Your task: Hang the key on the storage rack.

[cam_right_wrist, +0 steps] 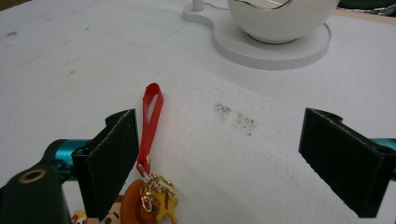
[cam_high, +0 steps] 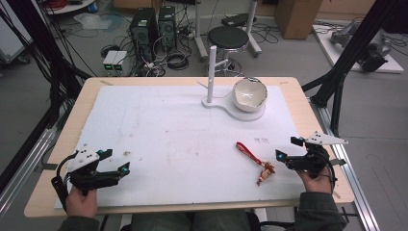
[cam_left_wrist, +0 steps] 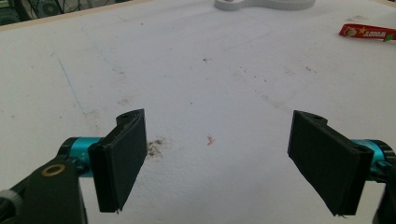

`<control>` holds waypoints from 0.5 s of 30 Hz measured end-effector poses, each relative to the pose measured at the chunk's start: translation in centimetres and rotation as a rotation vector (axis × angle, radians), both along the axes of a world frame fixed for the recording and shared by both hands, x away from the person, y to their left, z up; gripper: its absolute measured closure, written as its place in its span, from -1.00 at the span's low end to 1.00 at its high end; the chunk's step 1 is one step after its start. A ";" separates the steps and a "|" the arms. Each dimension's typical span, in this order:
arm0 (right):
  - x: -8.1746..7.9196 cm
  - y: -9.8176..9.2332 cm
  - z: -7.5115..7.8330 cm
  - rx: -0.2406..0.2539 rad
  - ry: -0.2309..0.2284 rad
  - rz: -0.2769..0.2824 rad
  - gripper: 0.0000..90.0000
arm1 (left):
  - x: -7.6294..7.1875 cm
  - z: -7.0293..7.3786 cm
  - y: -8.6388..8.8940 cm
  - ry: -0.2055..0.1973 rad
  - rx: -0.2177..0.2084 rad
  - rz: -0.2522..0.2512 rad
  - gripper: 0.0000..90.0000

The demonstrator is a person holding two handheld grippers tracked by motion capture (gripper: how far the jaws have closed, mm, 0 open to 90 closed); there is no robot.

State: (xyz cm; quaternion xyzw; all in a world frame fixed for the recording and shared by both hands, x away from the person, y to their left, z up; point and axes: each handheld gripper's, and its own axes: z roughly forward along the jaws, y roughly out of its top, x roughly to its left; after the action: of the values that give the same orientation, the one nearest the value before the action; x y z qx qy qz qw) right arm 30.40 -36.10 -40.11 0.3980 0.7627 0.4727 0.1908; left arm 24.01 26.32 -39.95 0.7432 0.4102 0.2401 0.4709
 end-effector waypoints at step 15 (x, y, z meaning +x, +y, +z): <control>-0.1 1.0 0.6 -0.011 -0.017 0.034 -0.74 | 0.0 0.0 -0.2 -0.003 0.004 -0.002 -0.55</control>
State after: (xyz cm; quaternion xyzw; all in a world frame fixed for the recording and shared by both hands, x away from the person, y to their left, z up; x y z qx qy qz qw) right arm 30.26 -35.12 -39.51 0.3801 0.7703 0.4750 0.1915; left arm 23.97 26.14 -39.92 0.7442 0.4083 0.2414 0.4703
